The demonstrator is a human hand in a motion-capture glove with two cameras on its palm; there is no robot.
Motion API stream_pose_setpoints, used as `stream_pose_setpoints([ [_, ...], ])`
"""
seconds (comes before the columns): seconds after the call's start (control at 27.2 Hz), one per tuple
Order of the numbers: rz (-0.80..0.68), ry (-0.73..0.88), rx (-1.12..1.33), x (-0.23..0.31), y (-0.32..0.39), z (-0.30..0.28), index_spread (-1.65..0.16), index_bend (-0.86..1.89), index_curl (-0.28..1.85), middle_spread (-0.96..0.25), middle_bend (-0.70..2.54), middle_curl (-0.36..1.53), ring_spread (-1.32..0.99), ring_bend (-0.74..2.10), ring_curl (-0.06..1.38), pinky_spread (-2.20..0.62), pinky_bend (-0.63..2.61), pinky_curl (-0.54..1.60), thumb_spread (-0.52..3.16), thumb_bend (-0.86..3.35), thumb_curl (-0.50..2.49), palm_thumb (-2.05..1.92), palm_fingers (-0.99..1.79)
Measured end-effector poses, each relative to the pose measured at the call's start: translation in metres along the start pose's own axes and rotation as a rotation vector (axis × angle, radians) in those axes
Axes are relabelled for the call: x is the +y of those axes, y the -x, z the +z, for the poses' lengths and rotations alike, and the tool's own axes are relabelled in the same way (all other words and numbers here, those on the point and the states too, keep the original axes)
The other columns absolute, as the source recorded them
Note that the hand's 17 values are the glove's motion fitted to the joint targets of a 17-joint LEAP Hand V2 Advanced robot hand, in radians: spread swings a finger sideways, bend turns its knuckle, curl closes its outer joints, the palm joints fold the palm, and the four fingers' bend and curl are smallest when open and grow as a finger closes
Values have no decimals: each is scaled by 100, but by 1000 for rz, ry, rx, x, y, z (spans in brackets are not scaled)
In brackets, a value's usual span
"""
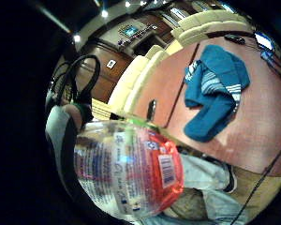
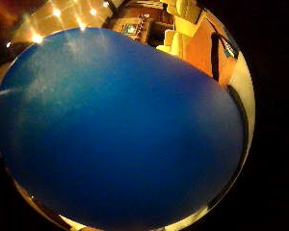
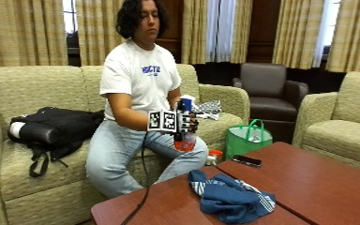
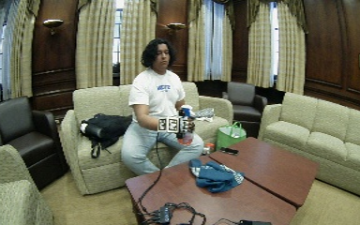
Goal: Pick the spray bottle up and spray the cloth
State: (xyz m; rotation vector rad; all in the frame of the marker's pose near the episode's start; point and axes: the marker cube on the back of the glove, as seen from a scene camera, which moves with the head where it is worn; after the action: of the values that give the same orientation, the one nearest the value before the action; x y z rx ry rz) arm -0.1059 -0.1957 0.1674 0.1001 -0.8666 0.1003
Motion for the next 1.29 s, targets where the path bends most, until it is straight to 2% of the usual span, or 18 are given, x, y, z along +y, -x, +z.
stream_pose_setpoints([
  [0.7,22,-28,42,-44,-67,152,-28,20,56,-19,49,51,-19,51,44,-20,34,37,40,-3,78,94,130],
  [0.96,36,-135,41,-73,-92,158,-27,20,56,-19,50,51,-19,52,44,-21,34,37,38,-3,78,93,133],
  [1.29,30,-125,45,-115,-95,196,-27,21,57,-20,51,51,-20,53,44,-23,35,37,36,-4,78,92,134],
])
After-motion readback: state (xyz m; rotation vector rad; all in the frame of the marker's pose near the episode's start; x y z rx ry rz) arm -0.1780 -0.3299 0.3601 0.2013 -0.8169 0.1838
